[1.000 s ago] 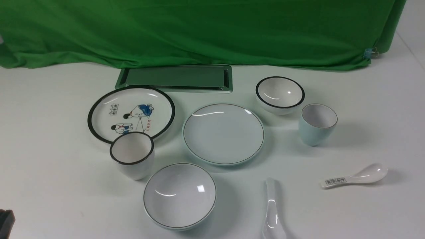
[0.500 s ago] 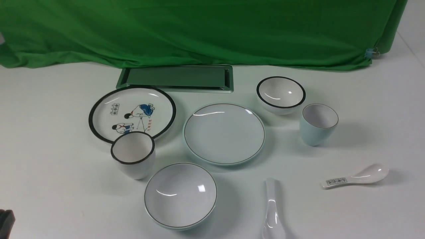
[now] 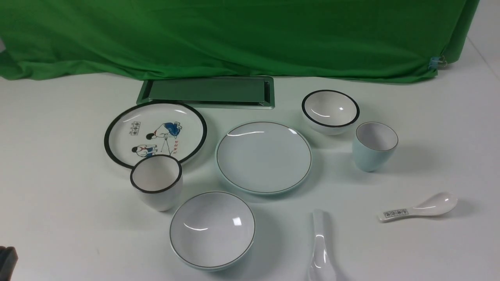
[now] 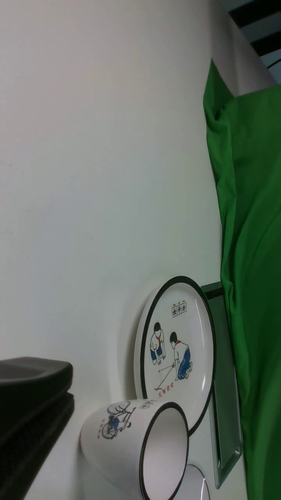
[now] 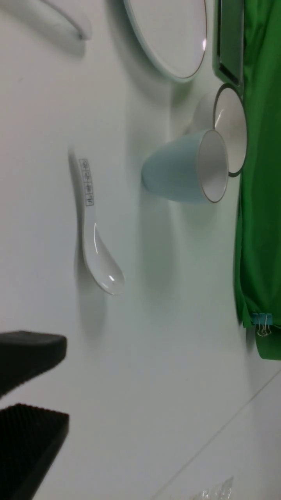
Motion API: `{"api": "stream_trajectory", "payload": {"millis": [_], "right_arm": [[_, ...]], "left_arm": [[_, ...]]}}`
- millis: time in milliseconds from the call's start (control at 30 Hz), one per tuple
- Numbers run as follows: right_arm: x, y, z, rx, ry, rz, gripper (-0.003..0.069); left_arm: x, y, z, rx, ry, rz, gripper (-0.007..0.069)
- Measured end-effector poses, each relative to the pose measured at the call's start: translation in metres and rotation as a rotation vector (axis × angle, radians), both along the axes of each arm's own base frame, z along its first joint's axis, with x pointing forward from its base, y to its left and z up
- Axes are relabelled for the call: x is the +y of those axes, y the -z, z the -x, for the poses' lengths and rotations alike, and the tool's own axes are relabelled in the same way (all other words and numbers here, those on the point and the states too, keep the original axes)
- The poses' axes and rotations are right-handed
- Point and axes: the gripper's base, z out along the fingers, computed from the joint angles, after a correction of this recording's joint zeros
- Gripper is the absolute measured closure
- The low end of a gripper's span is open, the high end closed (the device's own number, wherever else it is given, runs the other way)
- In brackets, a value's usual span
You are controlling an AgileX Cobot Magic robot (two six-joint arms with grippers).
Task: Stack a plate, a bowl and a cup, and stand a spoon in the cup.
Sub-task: Use the left arm to grab a blue rice bowl
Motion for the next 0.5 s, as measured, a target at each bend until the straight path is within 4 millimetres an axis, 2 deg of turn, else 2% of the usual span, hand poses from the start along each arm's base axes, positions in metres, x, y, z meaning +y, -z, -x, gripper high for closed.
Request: {"api": "stream_trajectory", "payload": {"millis": [333,433,500], "right_arm": [[0.0,0.0,0.0,-0.002,0.011,-0.048,0.0417],[0.0,0.0,0.0,-0.003,0.014,-0.061,0.0417],[0.0,0.0,0.0,-0.006,0.029,-0.128,0.0417]], "left_arm": [[-0.001,-0.003,0.0,-0.036,0.001,0.034,0.0653],[-0.001,-0.007,-0.001,-0.077,0.0,0.111,0.0653],[-0.001,-0.01,-0.001,-0.121,-0.004,0.221,0.0653]]}}
